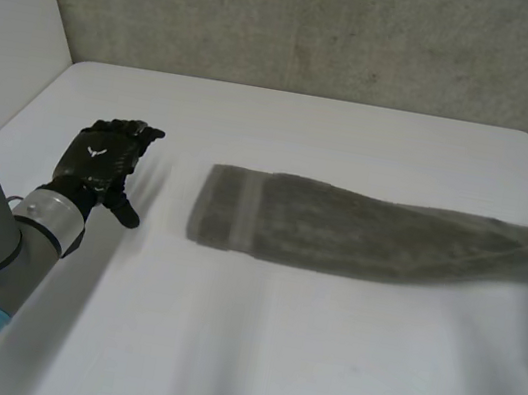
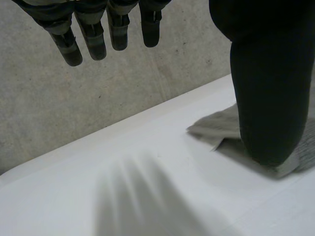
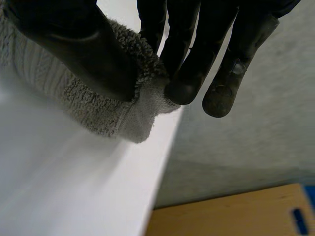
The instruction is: Fold the towel.
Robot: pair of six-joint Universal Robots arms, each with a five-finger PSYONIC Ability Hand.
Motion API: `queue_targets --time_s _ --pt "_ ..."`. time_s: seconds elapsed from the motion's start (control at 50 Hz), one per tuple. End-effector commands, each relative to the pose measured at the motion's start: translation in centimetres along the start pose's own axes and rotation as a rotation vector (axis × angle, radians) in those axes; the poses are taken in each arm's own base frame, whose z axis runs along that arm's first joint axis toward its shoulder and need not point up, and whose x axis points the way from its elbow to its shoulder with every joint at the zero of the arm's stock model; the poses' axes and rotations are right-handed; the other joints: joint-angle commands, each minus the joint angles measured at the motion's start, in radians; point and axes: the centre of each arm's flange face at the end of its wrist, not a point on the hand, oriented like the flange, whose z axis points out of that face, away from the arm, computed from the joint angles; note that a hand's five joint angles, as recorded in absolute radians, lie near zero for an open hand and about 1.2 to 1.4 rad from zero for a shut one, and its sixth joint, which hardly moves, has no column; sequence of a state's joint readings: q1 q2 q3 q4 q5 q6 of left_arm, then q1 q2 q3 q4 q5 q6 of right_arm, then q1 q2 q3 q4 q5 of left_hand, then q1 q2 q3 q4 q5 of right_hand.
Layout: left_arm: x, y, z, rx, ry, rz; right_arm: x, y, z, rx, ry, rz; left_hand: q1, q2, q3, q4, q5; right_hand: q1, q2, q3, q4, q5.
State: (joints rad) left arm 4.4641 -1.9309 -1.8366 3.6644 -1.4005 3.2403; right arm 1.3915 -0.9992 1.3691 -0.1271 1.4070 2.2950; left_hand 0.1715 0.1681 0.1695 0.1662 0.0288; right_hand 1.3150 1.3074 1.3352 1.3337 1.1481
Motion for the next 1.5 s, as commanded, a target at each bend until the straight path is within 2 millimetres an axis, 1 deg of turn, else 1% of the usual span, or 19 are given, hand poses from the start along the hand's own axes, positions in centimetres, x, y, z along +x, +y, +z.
queue_targets --time_s 0.02,0.1,0.14,0.16,0.2,0.26,0.3,0.4,0.44,0.46,0.48,0.5,0.58,0.62,0.7,0.9,1.12,1.36,1.5 --pt "0.2 -0.1 -0.1 0.004 0.004 0.001 -1.5 -11.0 -3.8 0.305 -0.003 -0.026 0.004 0.007 0.006 0.009 -0.028 0.081 0.089 0.061 0.063 0.074" --pt "0.2 -0.1 -0.1 0.002 0.006 0.002 -6.2 -16.6 -7.0 0.498 -0.075 -0.056 0.004 0.007 0.006 0.009 -0.028 0.081 0.089 0.061 0.063 0.074" --pt "0.2 -0.1 -0.1 0.002 0.006 0.0 -12.0 -20.7 -10.6 0.676 -0.157 -0.112 0.004 0.007 0.006 0.009 -0.028 0.081 0.089 0.061 0.063 0.074" --pt "0.2 -0.1 -0.1 0.002 0.005 0.002 -12.0 -20.7 -10.6 0.677 -0.157 -0.112 0.004 0.007 0.006 0.009 -0.028 0.081 0.089 0.061 0.063 0.074" --pt "0.2 0.0 -0.1 0.001 0.005 0.0 -19.0 -21.5 -13.3 0.779 -0.28 -0.207 0.004 0.007 0.006 0.009 -0.028 0.081 0.089 0.061 0.063 0.074" --pt "0.2 0.0 -0.1 0.001 0.006 0.002 -22.1 -21.4 -14.6 0.824 -0.339 -0.261 0.004 0.007 0.006 0.009 -0.028 0.081 0.089 0.061 0.063 0.074" --pt "0.2 0.0 -0.1 0.001 0.006 0.002 -26.9 -20.3 -16.4 0.875 -0.43 -0.365 0.004 0.007 0.006 0.009 -0.028 0.081 0.089 0.061 0.063 0.074" --pt "0.3 0.0 -0.2 0.0 0.009 0.002 -30.8 -18.2 -17.0 0.884 -0.484 -0.469 0.004 0.007 0.006 0.009 -0.028 0.081 0.089 0.061 0.063 0.074" --pt "0.4 0.0 -0.2 0.0 0.011 0.002 -31.1 -17.8 -16.9 0.881 -0.488 -0.484 0.004 0.007 0.006 0.009 -0.028 -0.051 -0.044 -0.072 -0.07 -0.059" --pt "0.4 0.0 -0.2 0.001 0.012 0.002 -30.9 -17.8 -16.9 0.88 -0.485 -0.482 0.004 0.007 0.006 0.009 -0.028 -0.747 -0.74 -0.768 -0.766 -0.755" --pt "0.5 0.0 -0.1 0.002 0.014 0.004 -30.9 -17.8 -16.9 0.88 -0.485 -0.482 0.004 0.007 0.006 0.009 -0.028 -0.754 -0.747 -0.775 -0.773 -0.762" --pt "0.5 0.0 -0.1 0.002 0.014 0.004 -30.8 -17.6 -16.8 0.868 -0.49 -0.47 0.004 0.007 0.006 0.009 -0.028 -1.14 -1.133 -1.161 -1.159 -1.148" --pt "0.7 -0.4 0.3 0.026 0.019 0.009 -29.1 -18.4 -16.9 0.849 -0.476 -0.411 0.004 0.007 0.006 0.009 -0.028 -1.14 -1.133 -1.161 -1.159 -1.148" --pt "1.0 -0.8 0.5 0.05 0.027 0.013 -24.8 -19.6 -17.0 0.813 -0.454 -0.274 0.004 0.007 0.006 0.009 -0.028 -1.14 -1.133 -1.161 -1.159 -1.148" --pt "2.6 -2.2 1.0 0.125 0.071 0.026 -21.3 -18.8 -16.4 0.723 -0.463 -0.089 0.004 0.007 0.006 0.009 -0.028 -1.14 -1.133 -1.161 -1.159 -1.148" --pt "7.0 -2.1 2.3 0.168 0.177 0.036 -15.4 -11.7 -12.7 0.344 -0.487 0.36 0.01 0.013 0.012 0.015 -0.022 -1.14 -1.133 -1.161 -1.159 -1.148" --pt "9.6 1.3 4.2 0.108 0.232 0.038 -17.1 -6.3 -9.7 0.149 -0.512 0.38 0.018 0.022 0.021 0.024 -0.013 -0.841 -0.833 -0.861 -0.859 -0.848" --pt "9.2 1.8 3.7 0.086 0.225 0.033 -17.0 -6.0 -9.0 0.166 -0.515 0.398 0.016 0.019 0.018 0.021 -0.016 -0.52 -0.512 -0.54 -0.539 -0.528" --pt "8.8 0.0 2.8 0.118 0.216 0.033 -17.0 -5.8 -8.8 0.168 -0.5 0.399 0.007 0.01 0.009 0.012 -0.025 0.081 0.089 0.061 0.063 0.074"
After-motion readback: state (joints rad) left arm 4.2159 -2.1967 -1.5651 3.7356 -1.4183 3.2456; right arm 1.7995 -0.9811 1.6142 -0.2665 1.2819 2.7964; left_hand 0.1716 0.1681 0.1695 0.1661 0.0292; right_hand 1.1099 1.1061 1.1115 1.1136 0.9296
